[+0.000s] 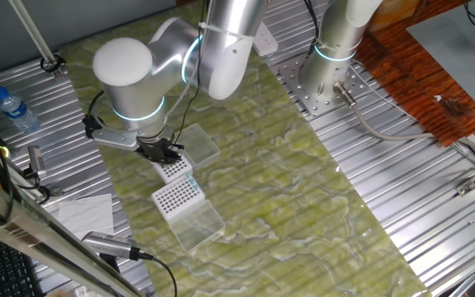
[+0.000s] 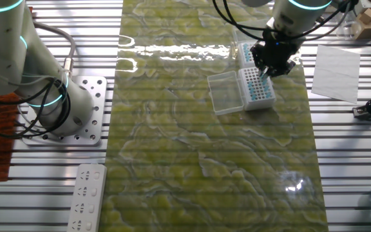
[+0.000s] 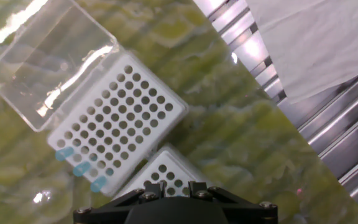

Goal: Transfer all medium pipette tips from one holder to another

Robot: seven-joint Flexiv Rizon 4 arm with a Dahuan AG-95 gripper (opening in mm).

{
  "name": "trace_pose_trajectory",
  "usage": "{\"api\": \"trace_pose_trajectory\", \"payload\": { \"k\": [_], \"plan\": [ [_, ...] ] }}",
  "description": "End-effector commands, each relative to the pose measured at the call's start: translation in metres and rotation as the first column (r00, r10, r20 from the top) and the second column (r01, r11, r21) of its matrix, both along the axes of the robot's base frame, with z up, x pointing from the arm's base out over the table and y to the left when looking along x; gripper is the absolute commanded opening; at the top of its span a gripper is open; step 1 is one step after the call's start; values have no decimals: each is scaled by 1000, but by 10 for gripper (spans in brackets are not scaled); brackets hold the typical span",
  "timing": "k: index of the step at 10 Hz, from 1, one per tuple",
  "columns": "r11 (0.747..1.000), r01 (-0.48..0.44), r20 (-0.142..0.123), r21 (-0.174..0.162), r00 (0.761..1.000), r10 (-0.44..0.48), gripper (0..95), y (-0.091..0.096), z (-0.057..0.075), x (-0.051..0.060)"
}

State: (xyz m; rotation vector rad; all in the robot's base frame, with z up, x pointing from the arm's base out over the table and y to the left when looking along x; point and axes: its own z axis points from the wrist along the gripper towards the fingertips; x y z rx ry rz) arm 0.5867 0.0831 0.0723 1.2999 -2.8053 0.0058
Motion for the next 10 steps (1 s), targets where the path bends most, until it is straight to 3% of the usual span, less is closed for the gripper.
{"api": "trace_pose_trajectory", "payload": {
  "k": [1, 2, 3, 7, 10],
  "plan": [
    [1000, 2, -5, -4, 1000, -2, 0, 0, 2, 0],
    [1000, -9, -23, -15, 1000, 8, 0, 2, 15, 8],
    [1000, -9, -23, -15, 1000, 8, 0, 2, 15, 8],
    [999, 47, -99, -21, 994, -49, 0, 13, 55, 20],
    [995, 100, -115, -26, 988, -103, 0, 28, 69, 20]
  ]
}}
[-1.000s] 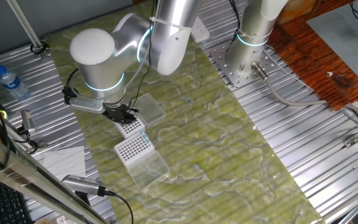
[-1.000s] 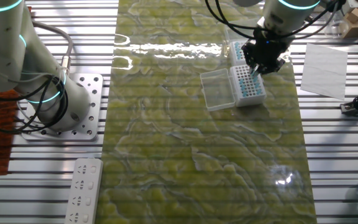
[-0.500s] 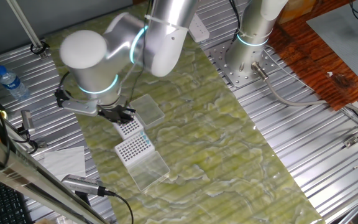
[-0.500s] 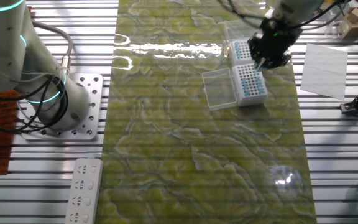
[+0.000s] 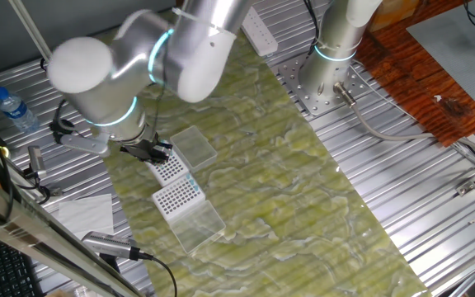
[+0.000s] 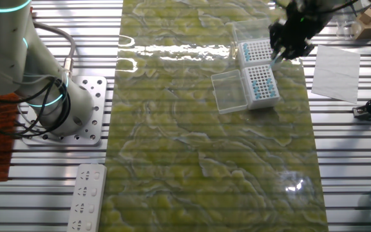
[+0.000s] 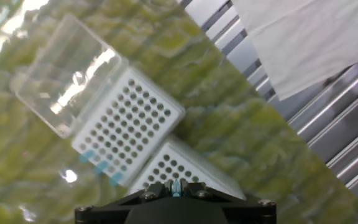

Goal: Transfer all medium pipette tips from one holder to another

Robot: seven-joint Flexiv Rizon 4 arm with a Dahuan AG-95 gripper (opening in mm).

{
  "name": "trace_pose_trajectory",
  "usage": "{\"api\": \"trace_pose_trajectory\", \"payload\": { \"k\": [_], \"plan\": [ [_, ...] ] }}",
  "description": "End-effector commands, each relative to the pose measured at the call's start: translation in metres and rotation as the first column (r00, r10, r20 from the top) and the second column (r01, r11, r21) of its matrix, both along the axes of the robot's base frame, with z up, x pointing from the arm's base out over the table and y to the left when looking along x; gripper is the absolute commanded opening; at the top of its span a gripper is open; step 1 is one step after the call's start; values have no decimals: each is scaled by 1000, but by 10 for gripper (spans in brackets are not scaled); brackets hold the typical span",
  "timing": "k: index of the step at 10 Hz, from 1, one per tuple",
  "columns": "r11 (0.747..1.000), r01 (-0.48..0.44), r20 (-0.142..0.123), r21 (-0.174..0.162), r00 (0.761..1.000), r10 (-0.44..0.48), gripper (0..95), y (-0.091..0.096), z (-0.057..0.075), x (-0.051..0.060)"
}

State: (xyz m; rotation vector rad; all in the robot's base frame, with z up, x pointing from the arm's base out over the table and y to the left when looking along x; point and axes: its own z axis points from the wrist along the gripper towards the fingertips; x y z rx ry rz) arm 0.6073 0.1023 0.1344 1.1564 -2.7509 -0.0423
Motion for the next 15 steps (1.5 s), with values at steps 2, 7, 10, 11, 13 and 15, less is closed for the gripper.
{"api": "trace_pose_trajectory", "payload": {
  "k": [2, 7, 10, 11, 13, 15],
  "plan": [
    [998, 67, -4, 9, 998, -67, 0, 17, 14, -4],
    [968, 248, 8, 32, 969, -249, 0, 56, 26, -19],
    [945, 317, 55, 75, 945, -321, 0, 74, 5, -36],
    [943, 324, 59, 80, 943, -329, 0, 77, 2, -37],
    [939, 334, 65, 81, 938, -340, 0, 83, -2, -37],
    [937, 338, 76, 85, 936, -345, 0, 88, -5, -37]
  ]
}}
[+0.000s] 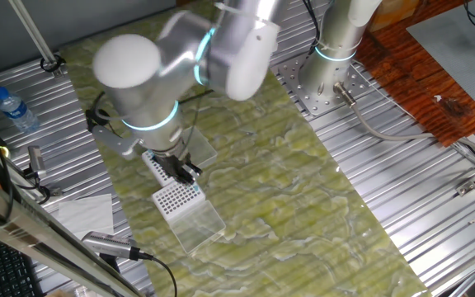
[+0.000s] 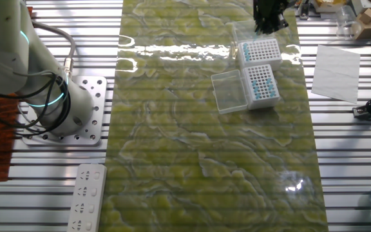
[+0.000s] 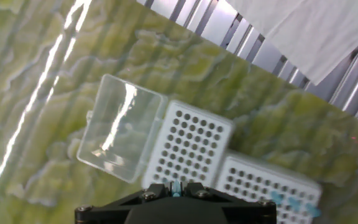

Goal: Transfer all medium pipette tips from one holder to another

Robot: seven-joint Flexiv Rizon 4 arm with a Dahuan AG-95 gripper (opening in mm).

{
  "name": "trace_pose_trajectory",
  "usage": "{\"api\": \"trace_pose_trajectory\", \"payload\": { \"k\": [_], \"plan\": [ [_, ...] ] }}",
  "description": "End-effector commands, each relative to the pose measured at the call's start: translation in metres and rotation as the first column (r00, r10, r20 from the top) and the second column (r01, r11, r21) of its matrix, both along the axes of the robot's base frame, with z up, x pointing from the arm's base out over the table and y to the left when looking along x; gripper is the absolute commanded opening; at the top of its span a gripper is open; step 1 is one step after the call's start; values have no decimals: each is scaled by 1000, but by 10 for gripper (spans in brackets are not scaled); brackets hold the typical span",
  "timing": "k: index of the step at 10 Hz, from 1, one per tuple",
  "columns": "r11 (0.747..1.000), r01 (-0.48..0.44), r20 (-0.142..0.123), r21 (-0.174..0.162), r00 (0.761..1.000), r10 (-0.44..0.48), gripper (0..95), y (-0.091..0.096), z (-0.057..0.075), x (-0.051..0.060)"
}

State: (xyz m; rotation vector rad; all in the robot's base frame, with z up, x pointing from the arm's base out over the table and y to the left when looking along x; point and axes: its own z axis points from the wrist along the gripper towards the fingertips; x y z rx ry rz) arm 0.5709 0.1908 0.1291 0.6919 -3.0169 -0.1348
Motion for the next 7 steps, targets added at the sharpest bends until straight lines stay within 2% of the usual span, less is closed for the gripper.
{"api": "trace_pose_trajectory", "payload": {
  "k": [1, 7],
  "plan": [
    [1000, -6, 11, -1, 1000, 6, 0, 2, -2, 0],
    [1000, -15, 16, -2, 1000, 15, 0, 3, -6, 1]
  ]
}}
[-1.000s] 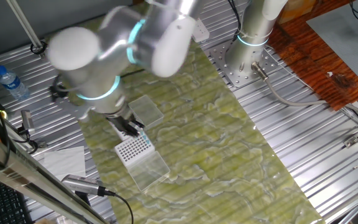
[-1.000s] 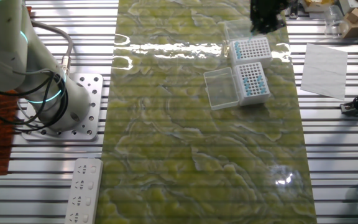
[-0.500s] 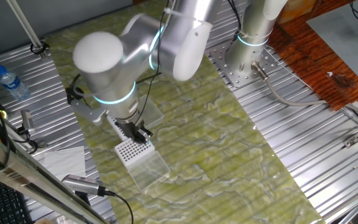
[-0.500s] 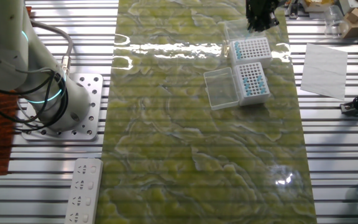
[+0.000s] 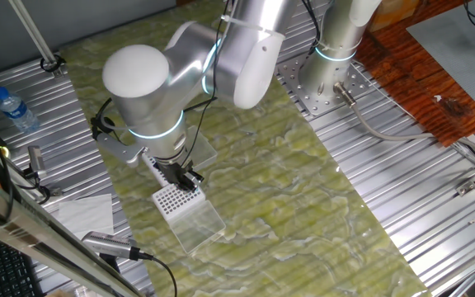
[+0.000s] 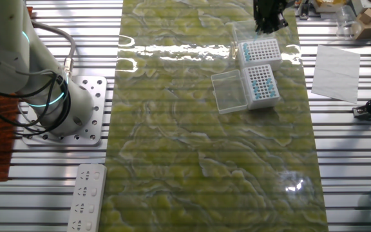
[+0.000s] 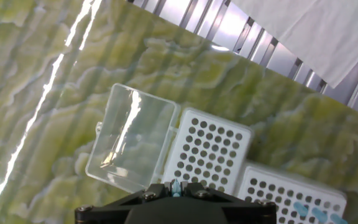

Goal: Transfer all medium pipette tips from one holder to another

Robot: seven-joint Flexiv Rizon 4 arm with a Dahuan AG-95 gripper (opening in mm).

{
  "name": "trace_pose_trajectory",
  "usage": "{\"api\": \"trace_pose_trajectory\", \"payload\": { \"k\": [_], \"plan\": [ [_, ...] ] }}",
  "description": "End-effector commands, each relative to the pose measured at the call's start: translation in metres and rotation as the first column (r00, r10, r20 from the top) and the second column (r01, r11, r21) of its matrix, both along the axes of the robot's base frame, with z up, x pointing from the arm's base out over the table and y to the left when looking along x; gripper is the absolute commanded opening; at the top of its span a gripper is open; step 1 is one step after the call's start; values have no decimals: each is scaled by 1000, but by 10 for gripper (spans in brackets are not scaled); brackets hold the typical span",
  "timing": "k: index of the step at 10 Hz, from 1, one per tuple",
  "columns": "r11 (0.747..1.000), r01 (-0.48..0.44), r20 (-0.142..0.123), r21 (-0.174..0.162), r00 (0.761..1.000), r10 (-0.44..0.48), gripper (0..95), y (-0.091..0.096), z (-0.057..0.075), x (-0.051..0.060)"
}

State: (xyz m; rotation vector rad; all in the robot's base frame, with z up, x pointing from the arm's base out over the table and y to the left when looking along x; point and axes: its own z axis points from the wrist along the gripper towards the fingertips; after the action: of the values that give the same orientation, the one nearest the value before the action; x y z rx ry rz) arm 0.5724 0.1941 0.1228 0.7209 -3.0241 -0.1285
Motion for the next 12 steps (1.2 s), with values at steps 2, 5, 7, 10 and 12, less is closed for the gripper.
{"api": "trace_pose_trajectory", "payload": {
  "k": [2, 5, 7, 10, 12],
  "plan": [
    [1000, 5, 4, -1, 1000, -5, 0, 2, -1, 0],
    [1000, 4, 8, -1, 1000, -4, 0, 1, -2, 0],
    [1000, 1, 13, 0, 1000, -1, 0, 1, -3, 1],
    [1000, -4, 19, -1, 1000, 4, 0, 0, -5, 2],
    [1000, -6, 20, 1, 1000, 6, 0, 0, -6, 3]
  ]
}}
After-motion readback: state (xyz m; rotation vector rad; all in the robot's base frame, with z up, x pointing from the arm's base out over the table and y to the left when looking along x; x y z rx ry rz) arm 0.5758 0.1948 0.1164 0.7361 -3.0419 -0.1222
